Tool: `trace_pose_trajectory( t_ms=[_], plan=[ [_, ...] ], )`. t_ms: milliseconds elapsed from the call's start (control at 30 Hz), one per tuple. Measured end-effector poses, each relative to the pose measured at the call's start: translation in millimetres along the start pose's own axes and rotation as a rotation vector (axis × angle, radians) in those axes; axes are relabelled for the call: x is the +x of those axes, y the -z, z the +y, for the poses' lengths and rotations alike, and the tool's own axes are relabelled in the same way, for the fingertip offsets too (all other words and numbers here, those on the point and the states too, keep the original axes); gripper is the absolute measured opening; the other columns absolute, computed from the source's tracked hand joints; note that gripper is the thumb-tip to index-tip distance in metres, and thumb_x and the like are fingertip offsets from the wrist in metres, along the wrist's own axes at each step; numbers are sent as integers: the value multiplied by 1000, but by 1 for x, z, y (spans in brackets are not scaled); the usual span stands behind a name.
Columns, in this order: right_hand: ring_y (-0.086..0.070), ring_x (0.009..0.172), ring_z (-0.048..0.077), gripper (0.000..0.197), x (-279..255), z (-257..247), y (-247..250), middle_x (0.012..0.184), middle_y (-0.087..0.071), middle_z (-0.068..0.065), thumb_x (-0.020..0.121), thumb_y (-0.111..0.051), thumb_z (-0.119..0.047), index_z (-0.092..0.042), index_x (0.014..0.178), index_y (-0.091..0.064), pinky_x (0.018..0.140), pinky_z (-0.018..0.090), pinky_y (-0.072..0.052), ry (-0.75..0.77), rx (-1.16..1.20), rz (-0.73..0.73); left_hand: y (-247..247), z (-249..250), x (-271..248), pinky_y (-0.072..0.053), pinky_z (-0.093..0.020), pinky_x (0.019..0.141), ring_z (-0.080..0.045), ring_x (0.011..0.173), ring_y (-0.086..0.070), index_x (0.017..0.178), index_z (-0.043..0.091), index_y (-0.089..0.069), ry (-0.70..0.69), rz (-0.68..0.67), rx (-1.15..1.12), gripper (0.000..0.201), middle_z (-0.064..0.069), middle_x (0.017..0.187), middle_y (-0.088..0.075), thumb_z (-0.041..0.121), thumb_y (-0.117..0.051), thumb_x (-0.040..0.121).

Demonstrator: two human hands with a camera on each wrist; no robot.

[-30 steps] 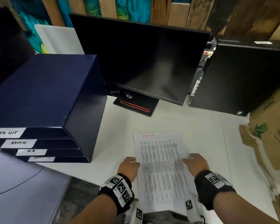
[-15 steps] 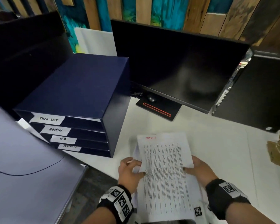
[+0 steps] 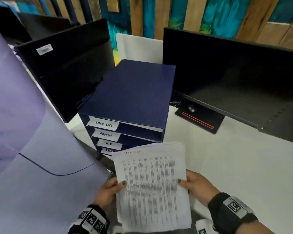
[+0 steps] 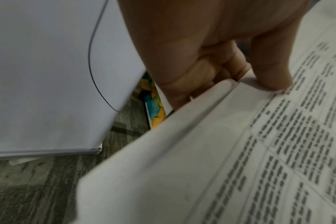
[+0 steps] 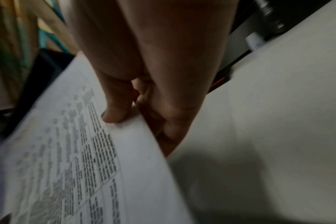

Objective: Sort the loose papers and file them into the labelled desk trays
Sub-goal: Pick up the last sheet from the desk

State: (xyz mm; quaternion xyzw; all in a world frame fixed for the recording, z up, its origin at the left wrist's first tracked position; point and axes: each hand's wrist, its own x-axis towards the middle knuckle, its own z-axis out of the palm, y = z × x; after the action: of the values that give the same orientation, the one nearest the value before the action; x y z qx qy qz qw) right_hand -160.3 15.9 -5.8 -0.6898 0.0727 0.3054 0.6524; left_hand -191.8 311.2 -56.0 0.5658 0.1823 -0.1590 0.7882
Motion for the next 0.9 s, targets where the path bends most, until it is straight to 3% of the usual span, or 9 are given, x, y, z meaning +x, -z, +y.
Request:
trace_pose_trajectory(
  t_ms=[67, 133, 267, 400, 500, 567, 667, 767, 900],
  plan=[
    [-68, 100, 12, 23, 2, -14, -35, 108, -72, -3, 91, -56, -9, -17, 110, -67, 81, 24, -54, 25, -46, -43, 27, 21, -11, -58, -39, 73, -34, 92, -69, 108, -5, -62, -41, 38, -20, 25, -22, 104, -70, -4, -57, 84],
    [-67, 102, 12, 25, 4, -25, -60, 109, -71, -2, 92, -54, -6, -15, 111, -67, 86, 26, -53, 71, -69, -52, 50, 37, -15, -57, -29, 67, -24, 88, -71, 105, 0, -62, -105, 89, 34, 24, -15, 101, -72, -8, -46, 89],
    [-70, 95, 20, 25, 11, -46, -92, 107, -72, 6, 94, -51, -7, -11, 114, -65, 78, 32, -57, 137, 31, 90, 76, 71, -18, -51, -37, 73, -30, 86, -66, 106, 3, -57, -182, 140, 138, 17, -19, 99, -71, 1, -53, 90],
    [-69, 97, 25, 27, 14, -72, -107, 108, -72, 6, 95, -49, -10, -17, 118, -63, 87, 48, -53, 202, 167, 207, 82, 102, -26, -53, -45, 77, -32, 89, -69, 118, 29, -47, -211, 75, 96, 50, -17, 99, -72, 7, -68, 78],
    [-67, 101, 28, 25, 18, -90, -112, 109, -71, 7, 96, -47, -9, -13, 116, -63, 91, 50, -51, 228, 335, 262, 88, 114, -33, -56, -36, 58, -37, 74, -69, 121, 15, -54, -121, -54, 154, 84, -20, 98, -71, 42, -88, 50],
    [-66, 103, 28, 23, 21, -101, -116, 108, -71, 8, 96, -48, -10, -11, 113, -64, 93, 48, -50, 240, 411, 292, 91, 120, -38, -48, -31, 44, -32, 47, -57, 116, 10, -58, -77, -129, 275, 63, -24, 92, -70, 48, -76, 69],
    [-69, 97, 24, 21, 20, -110, -123, 104, -73, 4, 95, -52, -18, -17, 112, -63, 91, 50, -51, 249, 306, 300, 93, 127, -35, -42, -27, 42, -24, 38, -45, 114, 9, -58, -83, -98, 302, 26, -37, 95, -61, 22, -45, 95],
    [-71, 87, 18, 22, 11, -112, -127, 99, -74, -1, 92, -57, -24, -22, 113, -62, 73, 36, -58, 200, 126, 245, 81, 144, -26, -44, -28, 41, -24, 43, -51, 114, -1, -54, -142, -35, 221, 27, -28, 77, -64, 15, -42, 97],
    [-60, 53, 21, 26, 3, -108, -132, 82, -71, 10, 90, -59, -27, -15, 112, -60, 54, 31, -49, 109, 81, 226, 51, 165, -11, -56, -24, 55, -21, 68, -71, 106, 12, -61, -151, -8, 72, 17, -7, 86, -74, 9, -48, 96]
  ],
)
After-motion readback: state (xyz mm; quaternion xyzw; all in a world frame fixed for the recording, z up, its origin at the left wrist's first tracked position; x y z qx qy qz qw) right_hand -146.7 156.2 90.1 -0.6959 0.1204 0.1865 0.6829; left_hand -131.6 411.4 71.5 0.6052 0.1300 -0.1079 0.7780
